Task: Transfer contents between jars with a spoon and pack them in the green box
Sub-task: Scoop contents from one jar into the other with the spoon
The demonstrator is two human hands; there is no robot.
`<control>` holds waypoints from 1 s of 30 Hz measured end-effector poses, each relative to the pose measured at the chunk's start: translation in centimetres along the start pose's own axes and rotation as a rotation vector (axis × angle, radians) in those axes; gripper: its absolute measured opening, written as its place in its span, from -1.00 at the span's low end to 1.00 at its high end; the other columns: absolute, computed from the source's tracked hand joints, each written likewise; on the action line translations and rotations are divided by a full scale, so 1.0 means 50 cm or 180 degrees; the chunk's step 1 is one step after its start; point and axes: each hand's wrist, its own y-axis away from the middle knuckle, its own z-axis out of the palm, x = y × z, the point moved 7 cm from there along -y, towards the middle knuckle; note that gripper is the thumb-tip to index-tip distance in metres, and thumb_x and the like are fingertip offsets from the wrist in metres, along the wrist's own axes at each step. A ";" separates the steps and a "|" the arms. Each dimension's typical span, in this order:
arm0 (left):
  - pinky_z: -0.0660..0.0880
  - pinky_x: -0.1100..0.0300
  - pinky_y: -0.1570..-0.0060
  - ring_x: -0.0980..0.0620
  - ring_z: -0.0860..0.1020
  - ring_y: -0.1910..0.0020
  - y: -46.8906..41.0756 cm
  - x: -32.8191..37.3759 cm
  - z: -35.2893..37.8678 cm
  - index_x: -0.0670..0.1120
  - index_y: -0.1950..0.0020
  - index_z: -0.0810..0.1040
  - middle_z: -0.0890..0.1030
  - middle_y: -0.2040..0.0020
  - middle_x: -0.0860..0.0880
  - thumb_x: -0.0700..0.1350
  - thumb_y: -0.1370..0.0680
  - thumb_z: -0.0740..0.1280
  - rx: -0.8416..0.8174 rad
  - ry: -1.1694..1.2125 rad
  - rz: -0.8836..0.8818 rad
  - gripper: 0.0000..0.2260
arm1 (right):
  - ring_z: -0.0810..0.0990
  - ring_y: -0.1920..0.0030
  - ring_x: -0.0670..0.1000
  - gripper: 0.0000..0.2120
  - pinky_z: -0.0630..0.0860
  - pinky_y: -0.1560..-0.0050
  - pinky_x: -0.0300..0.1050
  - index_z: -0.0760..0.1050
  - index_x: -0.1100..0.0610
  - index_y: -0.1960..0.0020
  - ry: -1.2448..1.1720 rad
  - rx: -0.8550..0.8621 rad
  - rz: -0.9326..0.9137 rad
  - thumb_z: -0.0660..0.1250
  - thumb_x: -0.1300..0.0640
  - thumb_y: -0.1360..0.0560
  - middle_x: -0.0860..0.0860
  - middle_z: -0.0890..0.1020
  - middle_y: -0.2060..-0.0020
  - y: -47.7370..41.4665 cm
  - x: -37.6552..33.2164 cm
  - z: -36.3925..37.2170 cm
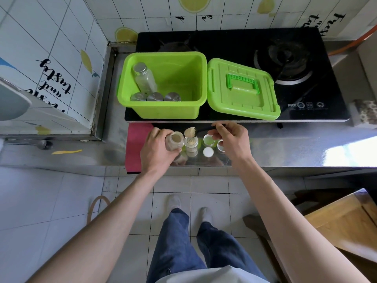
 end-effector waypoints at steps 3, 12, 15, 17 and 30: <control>0.38 0.15 0.21 0.08 0.49 -0.04 0.005 -0.009 -0.001 0.11 -0.18 0.58 0.47 -0.02 0.13 0.09 -0.35 0.64 0.0004 0.0001 -0.0019 -0.55 | 0.64 0.34 -0.16 -0.81 0.45 0.37 -0.36 0.67 0.20 -0.01 0.0105 0.0065 -0.0023 0.29 0.19 -0.64 0.01 0.75 0.27 -0.008 0.012 -0.011; 0.33 0.16 0.22 0.09 0.49 -0.02 0.014 -0.028 -0.009 0.10 -0.17 0.59 0.48 -0.01 0.12 0.08 -0.35 0.63 0.0021 0.0003 -0.0104 -0.55 | 0.65 0.34 -0.16 -0.83 0.52 0.20 -0.18 0.67 0.13 0.02 0.0470 0.0080 0.0008 0.29 0.18 -0.62 -0.02 0.76 0.27 -0.025 0.059 -0.006; 0.34 0.16 0.21 0.10 0.48 -0.01 0.016 -0.031 -0.011 0.09 -0.17 0.59 0.48 -0.01 0.12 0.07 -0.35 0.64 0.0029 -0.0011 -0.0125 -0.55 | 0.65 0.34 -0.18 -0.83 0.53 0.20 -0.19 0.67 0.14 -0.01 0.0596 0.0070 0.0012 0.30 0.17 -0.62 -0.01 0.76 0.25 -0.026 0.064 0.001; 0.35 0.16 0.21 0.09 0.48 -0.02 0.016 -0.035 -0.011 0.09 -0.17 0.59 0.48 -0.01 0.11 0.07 -0.35 0.63 0.0027 -0.0017 -0.0135 -0.55 | 0.65 0.36 -0.20 -0.83 0.51 0.23 -0.23 0.67 0.15 -0.02 0.0697 0.0073 -0.0052 0.30 0.18 -0.62 -0.02 0.76 0.25 -0.027 0.060 0.007; 0.42 0.12 0.17 0.07 0.50 -0.03 0.022 -0.037 -0.022 0.10 -0.15 0.59 0.49 -0.01 0.12 0.09 -0.35 0.65 0.0055 0.0032 -0.0111 -0.56 | 0.71 0.16 -0.08 -0.86 0.64 0.04 -0.04 0.70 0.05 0.04 0.1533 -0.0190 -0.0583 0.36 0.09 -0.56 -0.11 0.74 0.28 -0.020 0.013 0.079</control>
